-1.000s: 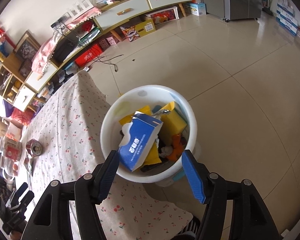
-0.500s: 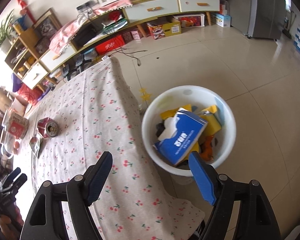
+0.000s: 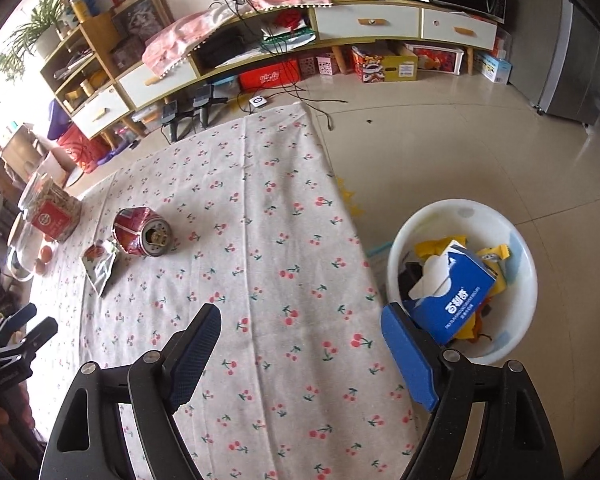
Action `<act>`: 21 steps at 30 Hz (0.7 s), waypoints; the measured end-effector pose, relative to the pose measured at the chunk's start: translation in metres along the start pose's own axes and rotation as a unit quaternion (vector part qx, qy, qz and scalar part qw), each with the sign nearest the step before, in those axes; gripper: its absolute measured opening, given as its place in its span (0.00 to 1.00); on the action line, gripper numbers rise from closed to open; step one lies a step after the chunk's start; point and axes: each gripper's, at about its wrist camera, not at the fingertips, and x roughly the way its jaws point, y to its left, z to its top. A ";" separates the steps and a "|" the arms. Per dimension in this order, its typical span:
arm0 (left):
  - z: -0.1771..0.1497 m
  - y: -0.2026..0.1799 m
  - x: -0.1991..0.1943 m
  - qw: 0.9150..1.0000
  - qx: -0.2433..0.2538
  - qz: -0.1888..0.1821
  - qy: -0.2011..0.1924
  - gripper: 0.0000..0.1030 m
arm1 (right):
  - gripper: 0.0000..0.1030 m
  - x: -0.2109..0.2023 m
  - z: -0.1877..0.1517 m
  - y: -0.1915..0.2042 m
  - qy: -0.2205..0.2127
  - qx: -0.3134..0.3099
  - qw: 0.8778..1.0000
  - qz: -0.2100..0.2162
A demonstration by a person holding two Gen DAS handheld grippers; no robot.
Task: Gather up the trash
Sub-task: 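Move both open tools back over the table toward the snack bag and can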
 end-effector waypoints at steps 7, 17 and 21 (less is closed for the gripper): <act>0.012 0.044 0.007 0.999 -0.038 0.010 0.012 0.99 | 0.81 0.019 0.009 0.038 0.012 -0.015 1.000 0.015; 0.025 0.069 0.053 0.995 -0.083 0.006 0.053 0.99 | 0.81 0.049 0.023 0.075 0.033 -0.020 0.999 0.033; 0.037 0.072 0.078 0.986 -0.150 -0.010 0.071 0.99 | 0.81 0.062 0.031 0.082 0.042 -0.006 0.998 0.041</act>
